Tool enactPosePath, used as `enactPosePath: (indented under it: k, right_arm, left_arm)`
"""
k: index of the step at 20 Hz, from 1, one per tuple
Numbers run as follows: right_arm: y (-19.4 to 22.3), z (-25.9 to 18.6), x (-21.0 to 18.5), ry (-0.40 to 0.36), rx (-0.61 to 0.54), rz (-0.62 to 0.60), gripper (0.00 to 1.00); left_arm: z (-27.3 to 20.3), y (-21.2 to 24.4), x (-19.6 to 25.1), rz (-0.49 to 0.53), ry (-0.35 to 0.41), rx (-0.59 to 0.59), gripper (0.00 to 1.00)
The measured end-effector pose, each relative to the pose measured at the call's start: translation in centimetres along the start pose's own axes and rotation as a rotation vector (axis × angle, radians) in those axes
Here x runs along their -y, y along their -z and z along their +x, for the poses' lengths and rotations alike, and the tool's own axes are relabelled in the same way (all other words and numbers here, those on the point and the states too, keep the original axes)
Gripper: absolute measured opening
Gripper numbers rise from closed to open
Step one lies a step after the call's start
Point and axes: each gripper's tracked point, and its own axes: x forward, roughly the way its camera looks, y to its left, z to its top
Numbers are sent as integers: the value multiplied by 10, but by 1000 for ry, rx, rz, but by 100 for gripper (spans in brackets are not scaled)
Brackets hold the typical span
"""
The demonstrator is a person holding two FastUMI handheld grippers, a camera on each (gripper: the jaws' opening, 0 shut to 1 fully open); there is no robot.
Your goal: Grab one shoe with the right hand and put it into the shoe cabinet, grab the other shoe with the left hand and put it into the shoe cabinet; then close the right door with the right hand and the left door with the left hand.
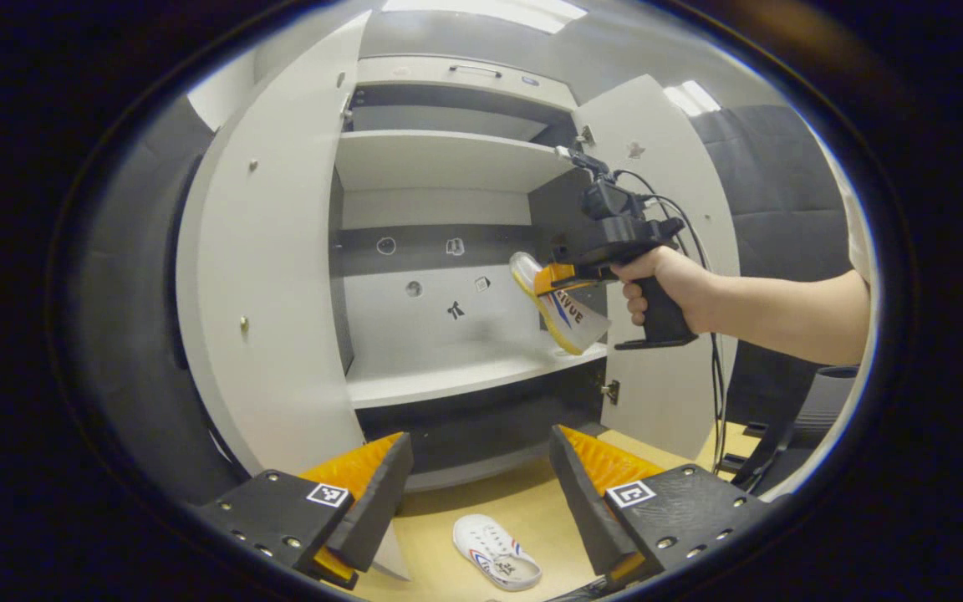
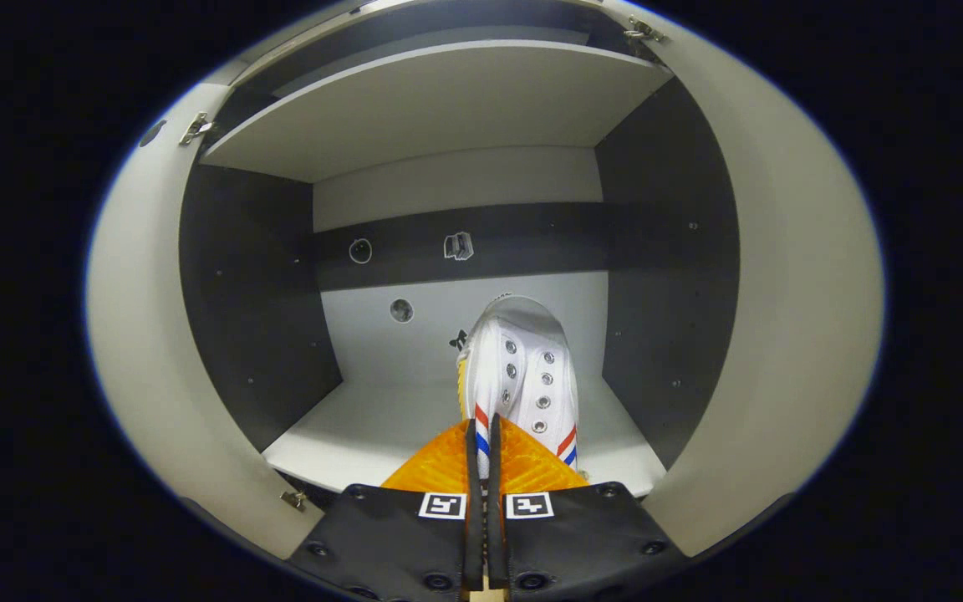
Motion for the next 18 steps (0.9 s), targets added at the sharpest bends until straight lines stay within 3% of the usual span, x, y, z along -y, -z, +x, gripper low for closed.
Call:
enactPosePath:
  k: [4, 8, 18]
  right_arm:
    - [-6, 48, 11, -7, 15, 2, 3]
    - [3, 90, 8, -36, -30, 44, 4]
    - [42, 152, -5, -89, -155, 130, 4]
  left_arm:
    - [16, -2, 1, 24, -75, -23, 93]
    - [26, -3, -4, -17, -144, -46, 93]
    - [9, 16, -10, -32, -360, -158, 95]
